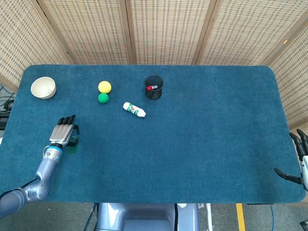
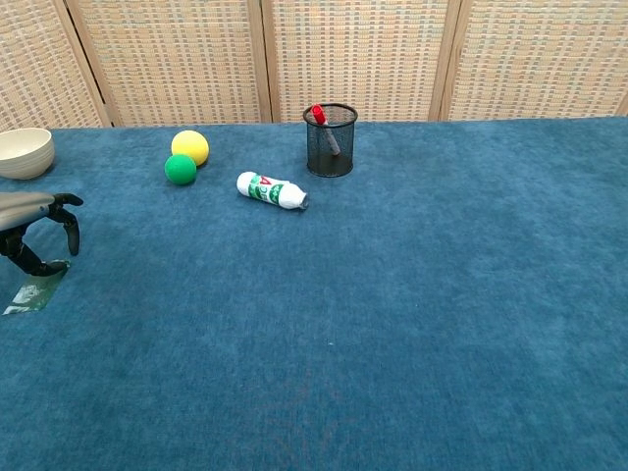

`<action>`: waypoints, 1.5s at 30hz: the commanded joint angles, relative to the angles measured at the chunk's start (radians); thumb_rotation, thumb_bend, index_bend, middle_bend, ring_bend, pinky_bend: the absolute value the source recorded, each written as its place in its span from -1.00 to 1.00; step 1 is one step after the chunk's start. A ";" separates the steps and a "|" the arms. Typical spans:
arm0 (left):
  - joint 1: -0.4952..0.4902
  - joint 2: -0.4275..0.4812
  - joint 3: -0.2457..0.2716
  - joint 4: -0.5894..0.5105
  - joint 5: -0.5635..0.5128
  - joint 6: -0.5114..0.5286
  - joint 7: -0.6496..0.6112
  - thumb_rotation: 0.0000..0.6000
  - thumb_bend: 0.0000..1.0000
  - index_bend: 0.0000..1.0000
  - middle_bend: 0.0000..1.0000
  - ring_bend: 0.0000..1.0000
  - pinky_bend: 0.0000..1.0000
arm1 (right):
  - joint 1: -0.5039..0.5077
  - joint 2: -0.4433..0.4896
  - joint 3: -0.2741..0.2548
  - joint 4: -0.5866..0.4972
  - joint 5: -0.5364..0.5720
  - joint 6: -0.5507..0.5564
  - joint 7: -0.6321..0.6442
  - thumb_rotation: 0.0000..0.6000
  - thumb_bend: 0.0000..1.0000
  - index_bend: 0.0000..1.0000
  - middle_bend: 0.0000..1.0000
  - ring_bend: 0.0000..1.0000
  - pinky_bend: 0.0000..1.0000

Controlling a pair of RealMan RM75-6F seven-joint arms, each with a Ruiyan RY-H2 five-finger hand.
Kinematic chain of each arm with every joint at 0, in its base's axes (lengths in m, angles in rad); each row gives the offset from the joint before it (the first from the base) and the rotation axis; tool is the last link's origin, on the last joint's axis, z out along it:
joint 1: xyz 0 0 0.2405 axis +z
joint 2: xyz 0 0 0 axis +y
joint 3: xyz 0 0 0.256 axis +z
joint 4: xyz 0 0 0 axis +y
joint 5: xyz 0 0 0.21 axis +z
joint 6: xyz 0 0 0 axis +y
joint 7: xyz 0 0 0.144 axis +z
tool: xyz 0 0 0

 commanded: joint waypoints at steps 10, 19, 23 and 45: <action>0.000 -0.020 -0.008 0.026 -0.017 -0.006 0.023 1.00 -0.20 0.12 -1.00 -1.00 -1.00 | 0.000 0.001 0.000 0.001 0.000 -0.001 0.005 1.00 -0.89 -0.89 -1.00 -1.00 -1.00; 0.001 -0.016 -0.012 0.017 -0.022 -0.007 0.036 1.00 -0.02 0.15 -1.00 -1.00 -1.00 | 0.000 0.001 -0.001 0.001 0.000 -0.002 0.006 1.00 -0.89 -0.89 -1.00 -1.00 -1.00; 0.000 -0.013 -0.012 0.015 -0.022 -0.007 0.045 1.00 0.18 0.18 -1.00 -1.00 -1.00 | 0.000 0.002 -0.001 0.001 0.000 -0.001 0.006 1.00 -0.89 -0.89 -1.00 -1.00 -1.00; 0.104 0.204 0.091 -0.261 0.251 0.096 -0.087 1.00 0.18 0.28 -1.00 -1.00 -1.00 | -0.002 0.006 0.000 0.000 -0.001 0.001 0.019 1.00 -0.89 -0.89 -1.00 -1.00 -1.00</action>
